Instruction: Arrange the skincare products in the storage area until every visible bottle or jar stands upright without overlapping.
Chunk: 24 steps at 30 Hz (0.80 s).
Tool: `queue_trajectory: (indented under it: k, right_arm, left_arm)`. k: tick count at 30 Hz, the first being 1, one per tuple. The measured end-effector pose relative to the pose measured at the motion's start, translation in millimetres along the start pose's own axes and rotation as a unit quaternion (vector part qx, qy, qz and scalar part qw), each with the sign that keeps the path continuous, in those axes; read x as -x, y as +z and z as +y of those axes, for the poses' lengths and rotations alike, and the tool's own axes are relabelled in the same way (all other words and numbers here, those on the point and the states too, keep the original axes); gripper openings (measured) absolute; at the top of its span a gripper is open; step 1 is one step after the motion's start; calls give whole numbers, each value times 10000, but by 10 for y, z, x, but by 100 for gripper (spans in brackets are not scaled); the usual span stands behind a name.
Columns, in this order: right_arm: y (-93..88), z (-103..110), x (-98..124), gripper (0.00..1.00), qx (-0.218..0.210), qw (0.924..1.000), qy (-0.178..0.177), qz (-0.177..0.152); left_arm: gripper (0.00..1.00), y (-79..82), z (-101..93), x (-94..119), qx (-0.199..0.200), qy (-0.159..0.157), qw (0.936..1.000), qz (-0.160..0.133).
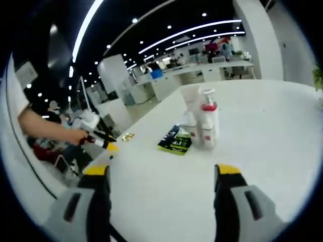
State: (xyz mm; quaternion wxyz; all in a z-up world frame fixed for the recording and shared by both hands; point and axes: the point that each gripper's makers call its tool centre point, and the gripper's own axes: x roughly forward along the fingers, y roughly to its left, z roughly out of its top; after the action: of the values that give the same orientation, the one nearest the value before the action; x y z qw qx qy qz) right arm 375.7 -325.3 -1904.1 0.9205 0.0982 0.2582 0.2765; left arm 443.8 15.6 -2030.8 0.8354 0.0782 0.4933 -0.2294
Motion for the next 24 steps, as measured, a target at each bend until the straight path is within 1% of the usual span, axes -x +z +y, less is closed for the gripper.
queue_trajectory:
  k: [3, 6, 9, 12, 15, 17, 18, 23, 24]
  right_arm:
    - [-26, 19, -3, 82, -49, 10000, 0, 5]
    - [-68, 48, -15, 82, 6, 10000, 18, 93]
    - [-41, 58, -6, 82, 24, 10000, 16, 61]
    - [-29, 42, 2, 82, -7, 10000, -22, 22]
    - [-41, 39, 14, 82, -7, 10000, -34, 31]
    - [-74, 20, 36, 82, -15, 10000, -53, 59]
    - [-95, 5, 41, 82, -45, 9999, -64, 79]
    - [-125, -2, 38, 82, -51, 9999, -62, 129]
    - [-125, 2, 34, 81, -50, 9999, -51, 130]
  left_arm:
    - [64, -154, -8, -9, -80, 63, 9999, 117]
    - [60, -237, -24, -9, -246, 94, 9994, 235]
    - [58, -303, -9, -21, -393, 167, 9986, 325]
    - [55, -352, 4, -50, -499, 163, 9977, 421]
    - [54, -371, -1, -62, -587, 175, 9970, 465]
    - [52, -409, -12, -71, -645, 172, 9962, 568]
    - [50, -415, -8, -122, -604, 149, 9966, 531]
    - [46, -411, -14, -112, -533, 113, 9972, 508]
    - [43, -410, -13, -109, -520, 112, 9973, 507]
